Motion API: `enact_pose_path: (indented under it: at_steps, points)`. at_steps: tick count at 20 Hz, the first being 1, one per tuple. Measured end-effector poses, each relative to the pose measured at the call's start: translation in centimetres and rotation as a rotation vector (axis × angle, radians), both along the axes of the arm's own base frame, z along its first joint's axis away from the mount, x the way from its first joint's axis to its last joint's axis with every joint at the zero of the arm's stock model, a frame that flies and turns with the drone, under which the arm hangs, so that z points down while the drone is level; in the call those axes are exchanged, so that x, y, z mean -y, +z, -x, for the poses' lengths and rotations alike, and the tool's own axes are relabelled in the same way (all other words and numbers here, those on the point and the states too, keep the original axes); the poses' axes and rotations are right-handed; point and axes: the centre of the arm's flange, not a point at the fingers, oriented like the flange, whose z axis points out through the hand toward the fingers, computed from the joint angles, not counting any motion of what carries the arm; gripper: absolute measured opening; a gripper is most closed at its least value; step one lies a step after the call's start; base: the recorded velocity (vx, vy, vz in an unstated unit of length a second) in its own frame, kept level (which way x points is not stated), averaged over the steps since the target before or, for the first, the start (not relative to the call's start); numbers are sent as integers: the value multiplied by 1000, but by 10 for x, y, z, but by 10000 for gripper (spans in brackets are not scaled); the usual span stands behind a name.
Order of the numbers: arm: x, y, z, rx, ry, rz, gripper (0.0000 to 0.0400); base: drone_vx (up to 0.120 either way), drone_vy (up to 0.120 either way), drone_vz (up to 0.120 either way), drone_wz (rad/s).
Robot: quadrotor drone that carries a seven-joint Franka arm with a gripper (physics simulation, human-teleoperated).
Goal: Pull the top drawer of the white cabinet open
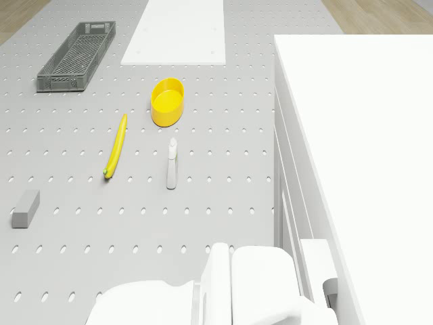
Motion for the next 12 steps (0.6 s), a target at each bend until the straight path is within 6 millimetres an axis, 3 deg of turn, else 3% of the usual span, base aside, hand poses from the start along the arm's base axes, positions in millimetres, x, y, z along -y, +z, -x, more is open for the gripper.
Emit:
enact_pose_path:
  at_steps: [2,5,12]
  points:
    - [0,0,0,0,0,0,226,0,0,0,0]
    - [0,0,0,0,0,0,162,0,0,0,0]
    - [0,0,0,-3,0,0,116,0,0,0,0]
